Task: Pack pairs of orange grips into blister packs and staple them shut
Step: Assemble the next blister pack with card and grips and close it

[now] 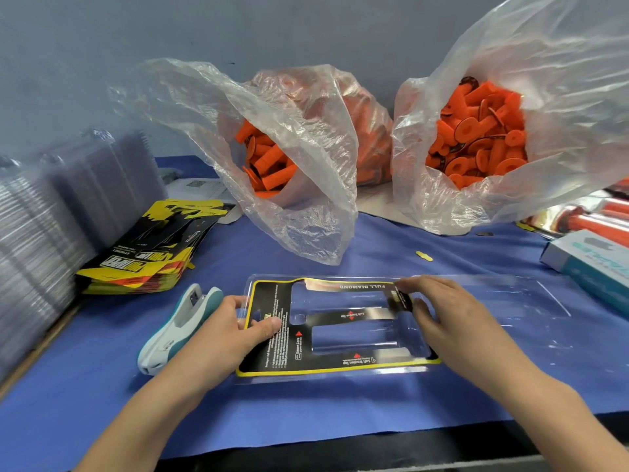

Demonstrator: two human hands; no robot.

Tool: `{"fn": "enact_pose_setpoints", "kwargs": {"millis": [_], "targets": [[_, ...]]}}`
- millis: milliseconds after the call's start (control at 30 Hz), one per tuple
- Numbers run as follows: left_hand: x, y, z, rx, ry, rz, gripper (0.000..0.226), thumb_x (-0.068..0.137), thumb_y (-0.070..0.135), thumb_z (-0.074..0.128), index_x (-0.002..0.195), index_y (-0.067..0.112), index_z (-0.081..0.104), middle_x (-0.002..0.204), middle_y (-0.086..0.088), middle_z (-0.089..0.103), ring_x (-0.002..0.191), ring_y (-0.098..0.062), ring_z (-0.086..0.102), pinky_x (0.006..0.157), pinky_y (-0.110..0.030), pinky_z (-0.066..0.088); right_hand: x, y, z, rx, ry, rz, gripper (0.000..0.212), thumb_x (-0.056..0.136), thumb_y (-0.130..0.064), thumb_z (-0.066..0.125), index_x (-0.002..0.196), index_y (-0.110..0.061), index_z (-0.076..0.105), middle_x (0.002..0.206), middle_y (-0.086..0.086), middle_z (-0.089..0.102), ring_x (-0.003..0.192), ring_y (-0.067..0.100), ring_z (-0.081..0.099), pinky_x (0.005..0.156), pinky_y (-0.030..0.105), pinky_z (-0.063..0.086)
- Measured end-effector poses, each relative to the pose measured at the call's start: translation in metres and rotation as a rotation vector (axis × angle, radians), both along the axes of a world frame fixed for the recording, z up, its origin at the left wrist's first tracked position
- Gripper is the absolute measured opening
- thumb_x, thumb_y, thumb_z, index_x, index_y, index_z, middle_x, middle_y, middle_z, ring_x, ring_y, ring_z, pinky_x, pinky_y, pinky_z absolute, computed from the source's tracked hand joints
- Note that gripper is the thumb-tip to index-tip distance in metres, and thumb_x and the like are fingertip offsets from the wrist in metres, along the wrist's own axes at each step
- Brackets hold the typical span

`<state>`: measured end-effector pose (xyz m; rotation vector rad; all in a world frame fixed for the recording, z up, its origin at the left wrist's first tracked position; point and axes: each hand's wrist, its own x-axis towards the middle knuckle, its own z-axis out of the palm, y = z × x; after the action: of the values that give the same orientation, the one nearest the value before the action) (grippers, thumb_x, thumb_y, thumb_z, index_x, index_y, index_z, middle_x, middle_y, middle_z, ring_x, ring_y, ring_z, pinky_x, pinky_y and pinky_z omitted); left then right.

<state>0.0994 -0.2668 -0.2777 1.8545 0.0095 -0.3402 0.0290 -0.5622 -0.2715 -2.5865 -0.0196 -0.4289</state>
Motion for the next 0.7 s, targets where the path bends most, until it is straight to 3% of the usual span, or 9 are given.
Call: {"fn": "enact_pose_setpoints", "kwargs": {"millis": [67, 167, 233, 300, 433, 567, 700], "targets": [[0.002, 0.001, -0.001, 0.001, -0.003, -0.005, 0.036, 0.085, 0.031, 0.075, 0.105, 0.027, 0.046, 0.082, 0.002, 0.077, 0.073, -0.015, 0.075, 0.053, -0.017, 0.053, -0.002, -0.001, 0.004, 0.016, 0.054, 0.043, 0.027, 0.099, -0.026, 0.049, 0.123, -0.034, 0.060, 0.120, -0.025, 0.057, 0.131, 0.003, 0.039, 0.095, 0.003, 0.024], [0.004, 0.002, -0.003, 0.003, -0.003, -0.021, 0.038, 0.084, 0.034, 0.075, 0.107, 0.029, 0.045, 0.085, 0.001, 0.078, 0.076, -0.017, 0.075, 0.061, -0.024, 0.055, -0.006, -0.006, 0.006, -0.074, 0.202, 0.127, 0.040, 0.100, -0.044, 0.044, 0.139, -0.041, 0.046, 0.139, -0.035, 0.036, 0.148, 0.002, 0.012, 0.114, 0.016, 0.012], [0.006, 0.004, -0.005, -0.006, 0.009, -0.031, 0.039, 0.084, 0.034, 0.074, 0.108, 0.029, 0.044, 0.085, 0.000, 0.078, 0.077, -0.018, 0.075, 0.064, -0.027, 0.055, -0.010, -0.012, 0.011, -0.045, 0.300, 0.223, 0.049, 0.097, -0.053, 0.037, 0.145, -0.046, 0.036, 0.151, -0.035, 0.021, 0.148, -0.003, -0.005, 0.121, 0.023, -0.001], [0.007, 0.006, -0.006, -0.020, 0.016, -0.038, 0.041, 0.084, 0.033, 0.075, 0.111, 0.028, 0.044, 0.086, -0.002, 0.078, 0.079, -0.020, 0.076, 0.067, -0.030, 0.056, -0.014, -0.018, 0.017, 0.082, 0.371, 0.303, 0.052, 0.092, -0.057, 0.037, 0.143, -0.053, 0.032, 0.153, -0.038, 0.014, 0.142, -0.014, -0.013, 0.120, 0.021, -0.007], [0.009, 0.008, -0.008, -0.023, 0.026, -0.045, 0.045, 0.083, 0.033, 0.076, 0.115, 0.025, 0.046, 0.089, -0.004, 0.078, 0.081, -0.023, 0.076, 0.069, -0.034, 0.057, -0.015, -0.026, 0.019, 0.113, 0.392, 0.335, 0.055, 0.089, -0.055, 0.052, 0.140, -0.057, 0.033, 0.153, -0.041, 0.013, 0.138, -0.020, -0.014, 0.120, 0.021, -0.005], [0.011, 0.008, -0.011, -0.021, 0.028, -0.049, 0.047, 0.081, 0.035, 0.076, 0.115, 0.026, 0.046, 0.089, -0.006, 0.078, 0.082, -0.024, 0.076, 0.075, -0.038, 0.057, -0.013, -0.023, 0.018, 0.150, 0.374, 0.297, 0.059, 0.084, -0.053, 0.068, 0.136, -0.057, 0.041, 0.149, -0.043, 0.020, 0.140, -0.020, -0.007, 0.115, 0.021, 0.011], [0.010, 0.007, -0.010, -0.016, 0.026, -0.041, 0.046, 0.080, 0.034, 0.076, 0.114, 0.025, 0.046, 0.089, -0.006, 0.078, 0.081, -0.025, 0.076, 0.074, -0.038, 0.057, -0.011, -0.018, 0.017, 0.097, 0.318, 0.256, 0.065, 0.078, -0.057, 0.071, 0.137, -0.051, 0.045, 0.148, -0.039, 0.026, 0.141, -0.016, 0.000, 0.114, 0.020, 0.015]]}}
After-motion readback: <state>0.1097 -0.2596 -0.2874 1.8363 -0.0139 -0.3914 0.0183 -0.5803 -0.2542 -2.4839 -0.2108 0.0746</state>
